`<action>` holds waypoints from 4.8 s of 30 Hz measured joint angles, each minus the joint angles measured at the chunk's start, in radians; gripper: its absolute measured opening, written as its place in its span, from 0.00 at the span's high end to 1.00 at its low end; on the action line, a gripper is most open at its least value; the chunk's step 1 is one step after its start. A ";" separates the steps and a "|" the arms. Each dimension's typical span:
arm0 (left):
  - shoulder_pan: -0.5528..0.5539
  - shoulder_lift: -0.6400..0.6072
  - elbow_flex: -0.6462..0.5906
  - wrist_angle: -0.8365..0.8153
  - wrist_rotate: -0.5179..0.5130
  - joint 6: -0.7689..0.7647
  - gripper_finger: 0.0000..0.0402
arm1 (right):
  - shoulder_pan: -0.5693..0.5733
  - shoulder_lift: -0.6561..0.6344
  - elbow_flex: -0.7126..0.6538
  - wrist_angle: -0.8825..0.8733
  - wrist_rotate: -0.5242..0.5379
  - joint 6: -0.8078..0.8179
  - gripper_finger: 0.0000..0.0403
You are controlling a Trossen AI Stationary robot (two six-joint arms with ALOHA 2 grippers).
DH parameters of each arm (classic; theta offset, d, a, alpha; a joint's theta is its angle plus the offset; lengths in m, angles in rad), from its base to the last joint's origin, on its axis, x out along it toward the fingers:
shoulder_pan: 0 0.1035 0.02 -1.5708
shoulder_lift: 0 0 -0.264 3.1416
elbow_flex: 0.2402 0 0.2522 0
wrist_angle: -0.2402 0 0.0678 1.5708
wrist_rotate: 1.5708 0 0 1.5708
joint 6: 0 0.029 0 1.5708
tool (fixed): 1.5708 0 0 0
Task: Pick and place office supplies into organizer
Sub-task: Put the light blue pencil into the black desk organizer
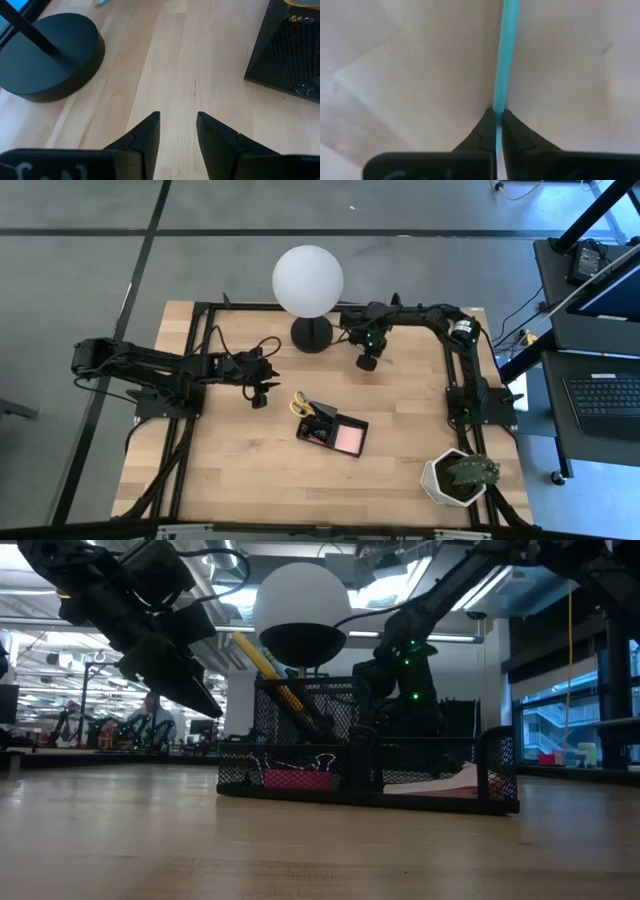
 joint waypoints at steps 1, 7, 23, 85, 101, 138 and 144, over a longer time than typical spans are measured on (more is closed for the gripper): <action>-0.001 0.000 0.000 -0.001 0.000 -0.001 0.69 | 0.015 0.000 -0.004 -0.003 0.004 0.019 0.98; -0.001 0.000 0.000 -0.002 0.001 -0.022 0.69 | 0.115 -0.011 -0.062 0.037 0.092 0.128 0.98; -0.001 0.000 0.000 -0.003 0.004 -0.029 0.69 | 0.333 -0.024 -0.083 0.030 0.185 0.235 0.98; 0.066 0.559 0.123 0.340 0.034 0.200 0.64 | 0.348 -0.094 -0.081 0.550 -0.142 -0.039 0.98; 0.092 0.559 0.132 0.257 0.088 0.167 0.80 | 0.348 -0.096 -0.080 0.549 -0.147 -0.063 0.98; 0.090 0.588 0.131 0.259 0.106 0.105 0.99 | 0.351 -0.336 -0.073 0.392 -0.111 0.022 0.60; 0.090 0.589 0.131 0.266 0.108 0.113 0.99 | 0.351 -0.501 -0.312 0.645 -0.066 0.045 0.58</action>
